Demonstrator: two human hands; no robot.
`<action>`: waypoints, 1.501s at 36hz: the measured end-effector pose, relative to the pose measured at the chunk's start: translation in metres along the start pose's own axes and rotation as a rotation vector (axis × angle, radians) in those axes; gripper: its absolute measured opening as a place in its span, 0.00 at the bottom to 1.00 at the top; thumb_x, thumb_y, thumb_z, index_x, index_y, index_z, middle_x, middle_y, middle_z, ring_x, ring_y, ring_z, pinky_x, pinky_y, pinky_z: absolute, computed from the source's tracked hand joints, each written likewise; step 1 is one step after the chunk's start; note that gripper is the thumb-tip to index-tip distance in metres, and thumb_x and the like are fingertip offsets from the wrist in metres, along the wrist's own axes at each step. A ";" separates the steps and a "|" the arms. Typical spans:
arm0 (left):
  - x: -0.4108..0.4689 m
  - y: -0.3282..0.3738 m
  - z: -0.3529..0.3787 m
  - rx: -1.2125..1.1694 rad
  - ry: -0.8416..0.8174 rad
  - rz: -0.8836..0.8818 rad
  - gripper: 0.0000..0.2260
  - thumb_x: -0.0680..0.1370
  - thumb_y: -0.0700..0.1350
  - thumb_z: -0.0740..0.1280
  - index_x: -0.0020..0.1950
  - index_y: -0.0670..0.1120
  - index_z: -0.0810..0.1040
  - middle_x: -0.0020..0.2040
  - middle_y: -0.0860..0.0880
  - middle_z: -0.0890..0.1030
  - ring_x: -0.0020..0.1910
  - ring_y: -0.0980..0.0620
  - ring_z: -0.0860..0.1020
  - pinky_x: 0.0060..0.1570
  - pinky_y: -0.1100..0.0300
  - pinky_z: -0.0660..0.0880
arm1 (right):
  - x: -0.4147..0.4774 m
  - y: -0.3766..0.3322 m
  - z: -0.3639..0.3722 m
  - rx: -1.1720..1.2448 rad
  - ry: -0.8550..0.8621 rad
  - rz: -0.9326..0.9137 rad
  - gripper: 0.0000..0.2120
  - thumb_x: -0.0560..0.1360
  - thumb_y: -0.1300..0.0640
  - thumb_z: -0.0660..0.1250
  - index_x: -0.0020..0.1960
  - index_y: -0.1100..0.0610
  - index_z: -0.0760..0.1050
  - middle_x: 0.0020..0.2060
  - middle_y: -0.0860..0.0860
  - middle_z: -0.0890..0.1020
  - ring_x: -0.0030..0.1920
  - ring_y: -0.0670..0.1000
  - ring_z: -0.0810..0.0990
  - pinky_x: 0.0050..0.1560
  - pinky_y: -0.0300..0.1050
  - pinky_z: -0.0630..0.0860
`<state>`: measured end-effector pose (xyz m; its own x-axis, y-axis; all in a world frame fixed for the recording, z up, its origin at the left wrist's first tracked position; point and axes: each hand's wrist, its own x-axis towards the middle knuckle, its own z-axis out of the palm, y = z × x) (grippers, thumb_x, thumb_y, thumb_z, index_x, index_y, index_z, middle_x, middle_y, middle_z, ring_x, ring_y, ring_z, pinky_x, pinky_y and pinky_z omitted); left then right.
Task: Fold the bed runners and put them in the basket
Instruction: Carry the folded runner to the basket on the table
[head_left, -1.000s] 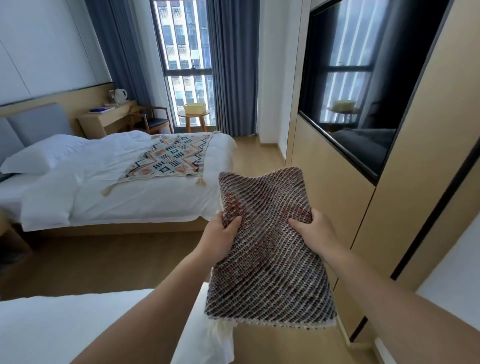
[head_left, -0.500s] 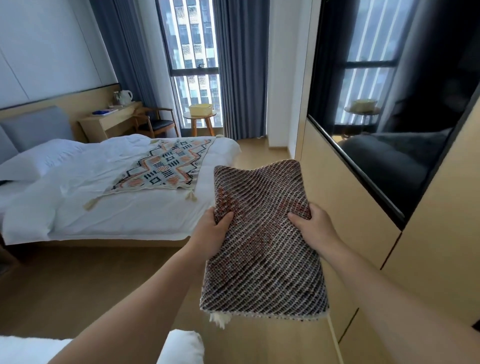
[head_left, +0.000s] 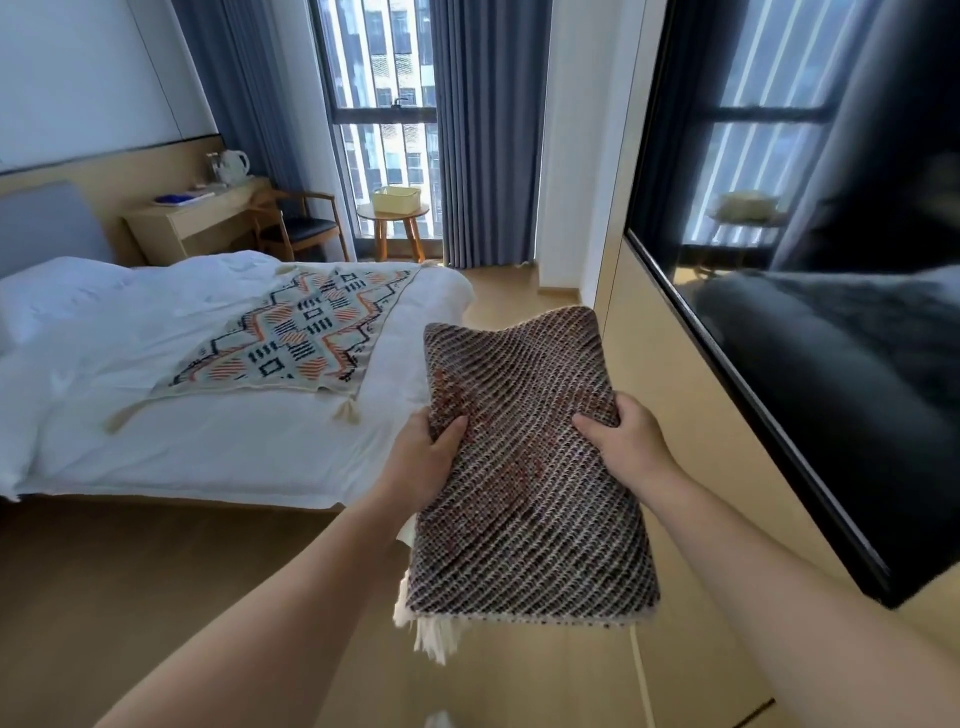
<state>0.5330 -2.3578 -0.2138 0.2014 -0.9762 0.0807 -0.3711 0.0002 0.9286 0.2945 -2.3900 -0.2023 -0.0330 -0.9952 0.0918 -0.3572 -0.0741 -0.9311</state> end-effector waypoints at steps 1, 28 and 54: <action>0.015 -0.003 0.002 0.003 -0.002 0.002 0.10 0.78 0.52 0.65 0.56 0.50 0.74 0.48 0.55 0.81 0.48 0.54 0.79 0.49 0.58 0.74 | 0.015 0.002 0.003 -0.003 -0.002 0.001 0.09 0.74 0.54 0.70 0.54 0.52 0.76 0.48 0.46 0.81 0.49 0.49 0.80 0.53 0.49 0.78; 0.428 -0.026 0.069 0.083 -0.035 0.062 0.06 0.78 0.49 0.66 0.52 0.52 0.71 0.42 0.61 0.76 0.41 0.64 0.74 0.39 0.69 0.69 | 0.414 0.044 0.070 -0.043 0.102 0.017 0.09 0.75 0.53 0.68 0.55 0.53 0.76 0.47 0.46 0.81 0.46 0.48 0.80 0.51 0.48 0.78; 0.766 -0.015 0.195 0.053 0.097 0.019 0.08 0.78 0.49 0.66 0.54 0.51 0.70 0.46 0.56 0.77 0.45 0.56 0.76 0.46 0.63 0.69 | 0.805 0.085 0.054 -0.022 -0.045 -0.038 0.08 0.77 0.52 0.66 0.55 0.49 0.74 0.48 0.45 0.79 0.47 0.47 0.79 0.48 0.40 0.73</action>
<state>0.5165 -3.1483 -0.2368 0.2794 -0.9506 0.1354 -0.4231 0.0047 0.9061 0.2875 -3.2013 -0.2265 0.0231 -0.9936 0.1102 -0.3776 -0.1107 -0.9193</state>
